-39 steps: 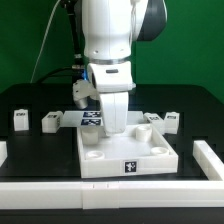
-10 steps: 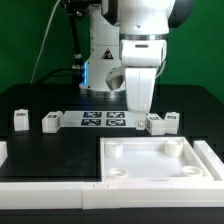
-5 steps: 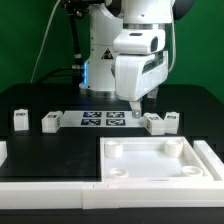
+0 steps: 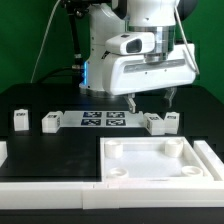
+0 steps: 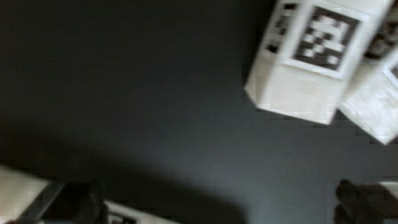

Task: Assemble one leg

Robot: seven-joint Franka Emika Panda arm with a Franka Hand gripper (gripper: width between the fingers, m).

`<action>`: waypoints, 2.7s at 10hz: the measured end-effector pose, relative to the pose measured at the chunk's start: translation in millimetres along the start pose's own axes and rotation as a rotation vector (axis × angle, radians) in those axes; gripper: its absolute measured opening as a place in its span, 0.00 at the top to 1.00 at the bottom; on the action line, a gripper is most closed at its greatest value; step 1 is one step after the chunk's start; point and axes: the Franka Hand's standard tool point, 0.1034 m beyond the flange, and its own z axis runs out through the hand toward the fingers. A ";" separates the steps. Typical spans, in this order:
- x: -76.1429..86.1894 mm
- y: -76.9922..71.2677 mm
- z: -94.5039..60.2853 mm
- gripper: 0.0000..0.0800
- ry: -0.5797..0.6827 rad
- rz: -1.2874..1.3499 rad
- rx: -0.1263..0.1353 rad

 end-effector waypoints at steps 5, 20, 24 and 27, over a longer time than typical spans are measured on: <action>-8.5 -25.0 13.9 0.19 -0.026 0.661 0.064; -30.7 -48.7 20.7 0.19 -0.862 0.628 0.252; -26.6 -68.0 26.7 0.19 -0.932 0.599 0.244; -26.9 -77.3 37.8 0.19 -0.906 0.564 0.241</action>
Offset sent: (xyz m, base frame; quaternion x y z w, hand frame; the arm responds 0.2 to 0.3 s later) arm -0.0125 0.0268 -0.0106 0.0592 -0.0003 0.3313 0.9417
